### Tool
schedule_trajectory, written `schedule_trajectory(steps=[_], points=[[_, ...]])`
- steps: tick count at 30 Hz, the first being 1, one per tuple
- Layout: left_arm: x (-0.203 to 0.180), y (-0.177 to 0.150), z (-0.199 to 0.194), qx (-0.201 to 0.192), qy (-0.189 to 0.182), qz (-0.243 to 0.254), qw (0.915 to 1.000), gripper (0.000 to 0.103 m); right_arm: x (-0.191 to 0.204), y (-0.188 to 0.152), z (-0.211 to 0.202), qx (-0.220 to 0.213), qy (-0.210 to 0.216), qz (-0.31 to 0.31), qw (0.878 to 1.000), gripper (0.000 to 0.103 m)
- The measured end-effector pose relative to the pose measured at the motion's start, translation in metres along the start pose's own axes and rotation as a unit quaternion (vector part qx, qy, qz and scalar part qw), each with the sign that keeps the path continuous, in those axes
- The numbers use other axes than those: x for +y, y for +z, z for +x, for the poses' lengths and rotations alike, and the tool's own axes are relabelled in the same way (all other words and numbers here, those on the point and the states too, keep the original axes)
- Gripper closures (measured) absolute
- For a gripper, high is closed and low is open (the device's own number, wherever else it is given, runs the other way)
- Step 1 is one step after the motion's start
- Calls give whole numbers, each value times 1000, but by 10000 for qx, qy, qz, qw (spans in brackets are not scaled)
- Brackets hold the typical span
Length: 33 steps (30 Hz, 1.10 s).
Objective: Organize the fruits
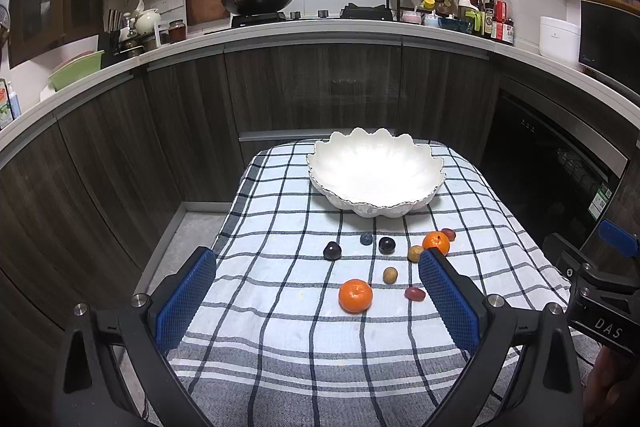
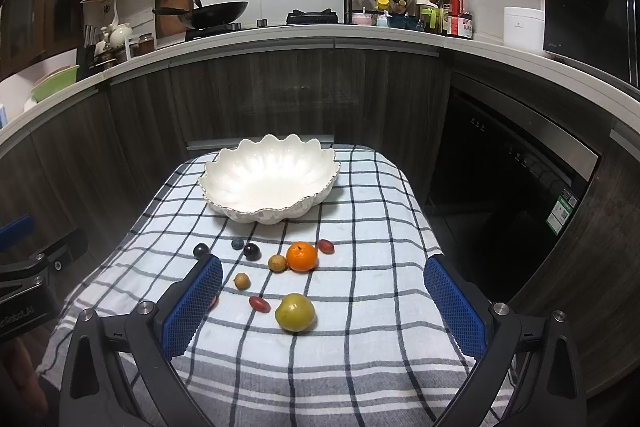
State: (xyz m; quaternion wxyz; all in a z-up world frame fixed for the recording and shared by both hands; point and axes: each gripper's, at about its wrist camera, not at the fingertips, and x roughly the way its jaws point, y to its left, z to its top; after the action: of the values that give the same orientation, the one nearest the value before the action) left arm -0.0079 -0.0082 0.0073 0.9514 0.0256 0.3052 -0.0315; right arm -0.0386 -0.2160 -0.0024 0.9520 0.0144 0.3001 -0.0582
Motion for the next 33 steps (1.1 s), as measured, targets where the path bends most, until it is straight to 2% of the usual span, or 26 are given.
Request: schedule_trajectory(steps=[33], points=[[-2,0,-1,0,5,9,10000,0,0,0,0,1,13,12,10000,1]])
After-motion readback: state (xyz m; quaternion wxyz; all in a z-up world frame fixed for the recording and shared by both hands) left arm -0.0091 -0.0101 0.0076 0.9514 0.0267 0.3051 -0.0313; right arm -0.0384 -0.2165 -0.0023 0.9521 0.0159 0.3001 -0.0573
